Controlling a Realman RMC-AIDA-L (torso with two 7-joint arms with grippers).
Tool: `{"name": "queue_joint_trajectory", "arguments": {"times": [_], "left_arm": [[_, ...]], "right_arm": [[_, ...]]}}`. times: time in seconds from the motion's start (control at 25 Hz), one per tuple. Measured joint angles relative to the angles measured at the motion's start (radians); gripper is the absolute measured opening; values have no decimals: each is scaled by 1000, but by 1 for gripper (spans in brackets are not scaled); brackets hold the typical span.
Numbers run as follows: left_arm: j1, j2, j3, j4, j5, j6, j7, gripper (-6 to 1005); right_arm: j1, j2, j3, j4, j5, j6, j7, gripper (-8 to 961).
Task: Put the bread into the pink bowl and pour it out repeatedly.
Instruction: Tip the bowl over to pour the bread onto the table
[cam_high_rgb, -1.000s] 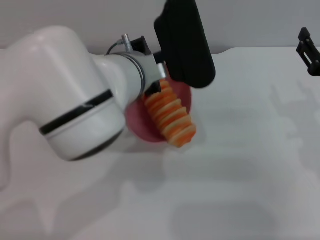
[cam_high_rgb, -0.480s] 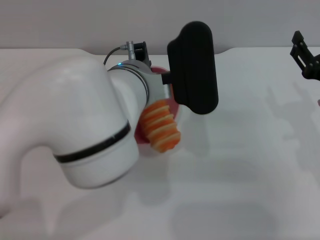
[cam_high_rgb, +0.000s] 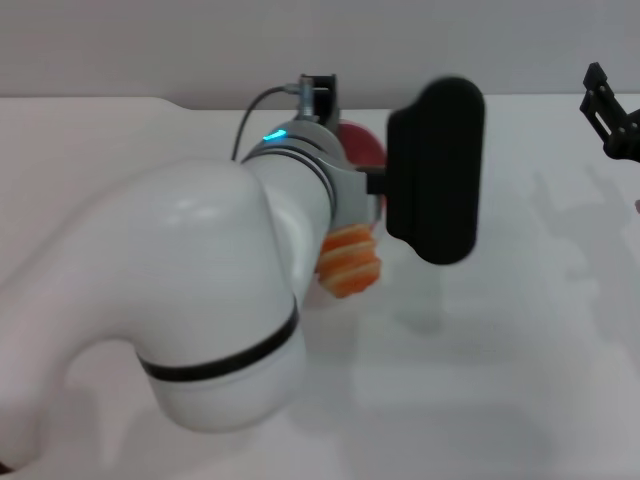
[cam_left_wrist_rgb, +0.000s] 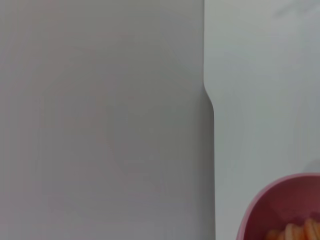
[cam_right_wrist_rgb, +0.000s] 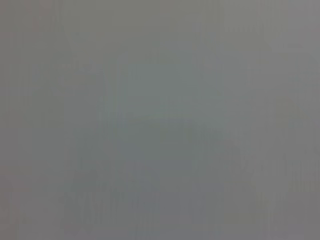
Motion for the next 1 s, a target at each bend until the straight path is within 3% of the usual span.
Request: {"name": "queue_joint_trajectory", "arguments": {"times": [0.36, 0.64, 1.0], "left_arm": [[-5, 0, 60, 10, 56, 52, -1, 47], [24, 0, 95, 2, 144, 166, -12, 47], [33, 0, 104, -20, 228, 174, 24, 48]], "right_arm": [[-2, 0, -3, -2, 1, 0, 0, 730], [-5, 0, -5, -9, 2, 0, 0, 730], [-5, 0, -5, -13, 2, 0, 0, 729]]}}
